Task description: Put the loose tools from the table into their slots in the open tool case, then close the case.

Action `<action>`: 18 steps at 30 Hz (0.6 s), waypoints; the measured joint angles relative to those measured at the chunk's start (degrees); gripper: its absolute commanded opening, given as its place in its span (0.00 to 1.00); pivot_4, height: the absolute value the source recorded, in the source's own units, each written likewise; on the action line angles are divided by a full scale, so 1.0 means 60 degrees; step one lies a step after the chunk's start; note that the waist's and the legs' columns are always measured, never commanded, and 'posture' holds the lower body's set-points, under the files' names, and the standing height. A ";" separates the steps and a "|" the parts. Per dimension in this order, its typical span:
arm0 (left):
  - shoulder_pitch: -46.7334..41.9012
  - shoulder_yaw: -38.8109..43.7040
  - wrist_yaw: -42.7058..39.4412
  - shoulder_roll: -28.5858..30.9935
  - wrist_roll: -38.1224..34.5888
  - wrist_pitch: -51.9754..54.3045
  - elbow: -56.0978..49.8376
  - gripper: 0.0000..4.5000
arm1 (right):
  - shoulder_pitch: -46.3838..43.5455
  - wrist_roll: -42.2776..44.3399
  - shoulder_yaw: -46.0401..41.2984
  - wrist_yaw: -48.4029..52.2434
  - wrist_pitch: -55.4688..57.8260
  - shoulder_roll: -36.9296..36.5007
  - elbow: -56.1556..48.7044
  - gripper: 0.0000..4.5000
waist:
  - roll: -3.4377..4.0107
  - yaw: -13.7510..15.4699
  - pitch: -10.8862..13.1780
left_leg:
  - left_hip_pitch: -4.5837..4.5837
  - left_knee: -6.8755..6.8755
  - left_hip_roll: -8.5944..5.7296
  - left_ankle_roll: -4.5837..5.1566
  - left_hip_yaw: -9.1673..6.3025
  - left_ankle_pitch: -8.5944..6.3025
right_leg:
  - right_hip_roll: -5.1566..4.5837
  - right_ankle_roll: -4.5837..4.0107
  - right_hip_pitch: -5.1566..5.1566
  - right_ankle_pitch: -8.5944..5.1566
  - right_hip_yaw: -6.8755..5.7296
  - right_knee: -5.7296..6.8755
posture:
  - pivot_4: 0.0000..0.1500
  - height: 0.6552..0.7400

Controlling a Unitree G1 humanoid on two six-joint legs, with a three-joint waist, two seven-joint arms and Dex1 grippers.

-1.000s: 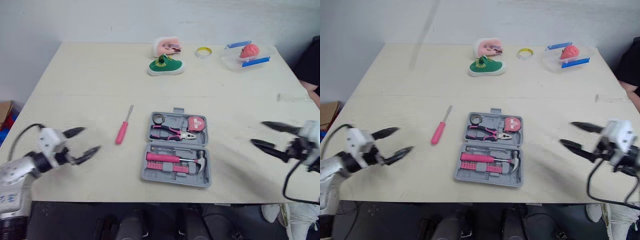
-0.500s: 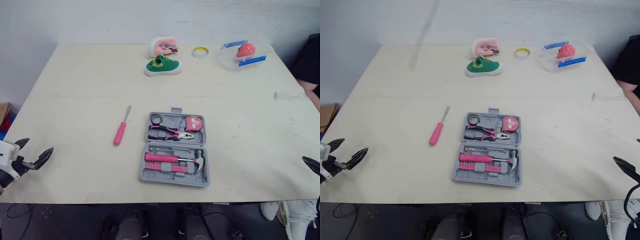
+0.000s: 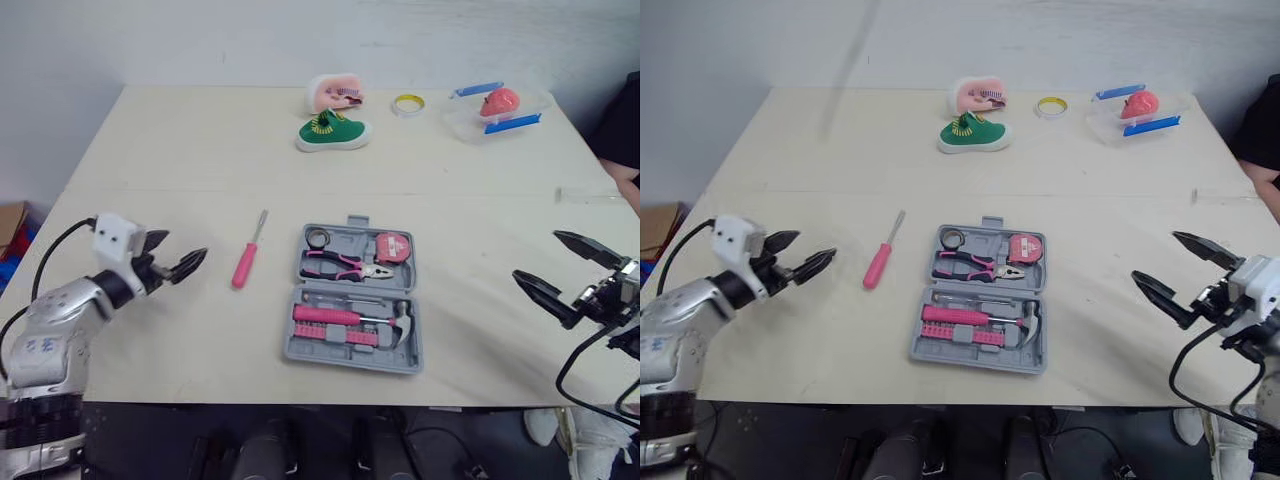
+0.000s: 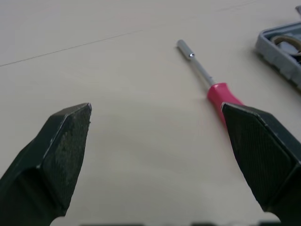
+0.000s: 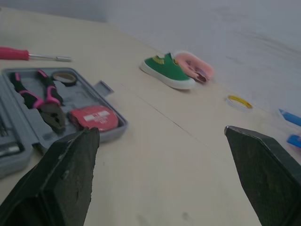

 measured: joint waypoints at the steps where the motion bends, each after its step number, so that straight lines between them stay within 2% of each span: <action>1: -0.0154 -0.0176 0.0180 -0.0082 -0.0017 0.0348 -0.0221 1.00 | -0.0049 0.0016 0.0160 -0.0030 0.0074 0.0084 -0.0215 0.99 | 0.0000 0.0007 0.0000 | 0.0001 0.0001 0.0000 0.0001 0.0000 0.0001 | 0.0003 0.0000 0.0002 0.0000 0.0001 0.0000 | 1.00 1.00; 4: -0.0514 -0.0837 0.0817 -0.0251 0.0071 0.1502 -0.0783 1.00 | -0.0136 0.0010 0.0578 -0.0156 0.0221 0.0274 -0.0766 0.99 | 0.0000 -0.0006 0.0000 | 0.0001 -0.0001 0.0000 0.0000 0.0004 0.0003 | 0.0012 0.0000 -0.0001 0.0000 0.0007 0.0002 | 1.00 1.00; 9: -0.1222 -0.1646 0.2374 -0.1164 0.0619 0.3271 -0.0869 1.00 | -0.0323 0.0007 0.1119 -0.0347 0.0496 0.0521 -0.1547 0.99 | -0.0001 0.0068 0.0000 | 0.0000 0.0008 0.0001 0.0004 0.0003 0.0011 | 0.0016 0.0000 -0.0001 0.0000 0.0008 -0.0001 | 1.00 1.00; 17: -0.1334 -0.1784 0.3188 -0.2002 0.1023 0.4122 -0.0821 1.00 | -0.0612 0.0007 0.1412 -0.0342 0.0703 0.0522 -0.1965 0.99 | -0.0003 0.0228 0.0000 | -0.0001 0.0030 0.0000 0.0004 0.0001 0.0012 | 0.0010 0.0000 0.0000 0.0000 0.0009 -0.0008 | 1.00 1.00; 18: -0.1350 -0.1782 0.3255 -0.2087 0.1071 0.4118 -0.0807 0.87 | -0.0614 0.0007 0.1422 -0.0341 0.0706 0.0522 -0.2061 1.00 | -0.0003 0.0250 -0.0001 | 0.0000 0.0031 0.0000 0.0004 0.0001 0.0012 | 0.0009 0.0000 0.0000 0.0000 0.0009 -0.0007 | 1.00 1.00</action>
